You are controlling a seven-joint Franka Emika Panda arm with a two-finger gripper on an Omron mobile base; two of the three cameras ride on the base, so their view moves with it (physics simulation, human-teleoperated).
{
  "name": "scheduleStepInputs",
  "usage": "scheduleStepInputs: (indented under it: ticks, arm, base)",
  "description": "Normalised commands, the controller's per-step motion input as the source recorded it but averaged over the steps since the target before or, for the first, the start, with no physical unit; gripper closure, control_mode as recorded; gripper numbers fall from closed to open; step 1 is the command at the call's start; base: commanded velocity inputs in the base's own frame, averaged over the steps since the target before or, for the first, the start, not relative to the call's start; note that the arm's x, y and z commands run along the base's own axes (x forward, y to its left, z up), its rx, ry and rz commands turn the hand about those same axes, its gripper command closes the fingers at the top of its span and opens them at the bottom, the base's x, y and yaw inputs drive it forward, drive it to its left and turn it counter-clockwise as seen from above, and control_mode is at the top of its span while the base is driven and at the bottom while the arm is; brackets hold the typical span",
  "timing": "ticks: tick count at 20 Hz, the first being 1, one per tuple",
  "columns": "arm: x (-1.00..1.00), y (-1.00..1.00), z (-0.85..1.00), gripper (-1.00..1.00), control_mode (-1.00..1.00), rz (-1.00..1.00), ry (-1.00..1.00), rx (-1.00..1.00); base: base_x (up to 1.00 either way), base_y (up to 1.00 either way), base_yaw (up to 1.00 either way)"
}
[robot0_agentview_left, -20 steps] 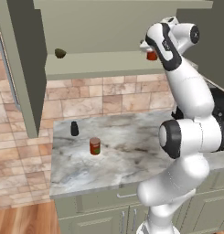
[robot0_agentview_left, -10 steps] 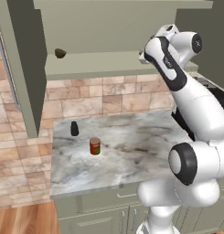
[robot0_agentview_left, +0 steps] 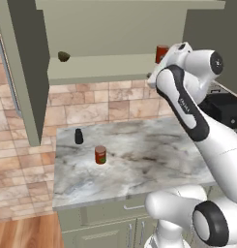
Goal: Pick the cans from the counter and place them in their designated side in the cabinet.
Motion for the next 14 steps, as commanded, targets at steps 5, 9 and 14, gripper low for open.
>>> scheduleStepInputs:
  ticks: [5, 9, 14]
  arm:
    - [-0.61, 0.21, -0.69, -1.0, -1.0, 0.0, -0.03, -0.01]
    - [-0.76, 0.22, -0.33, -1.0, -1.0, -0.04, 0.09, 0.07]
    - [-0.72, 0.2, -0.14, -1.0, -1.0, -0.13, 0.22, 0.11]
  base:
    - [0.0, 0.0, 0.0]
    - [0.0, 0.0, 0.0]
    - [0.0, 0.0, 0.0]
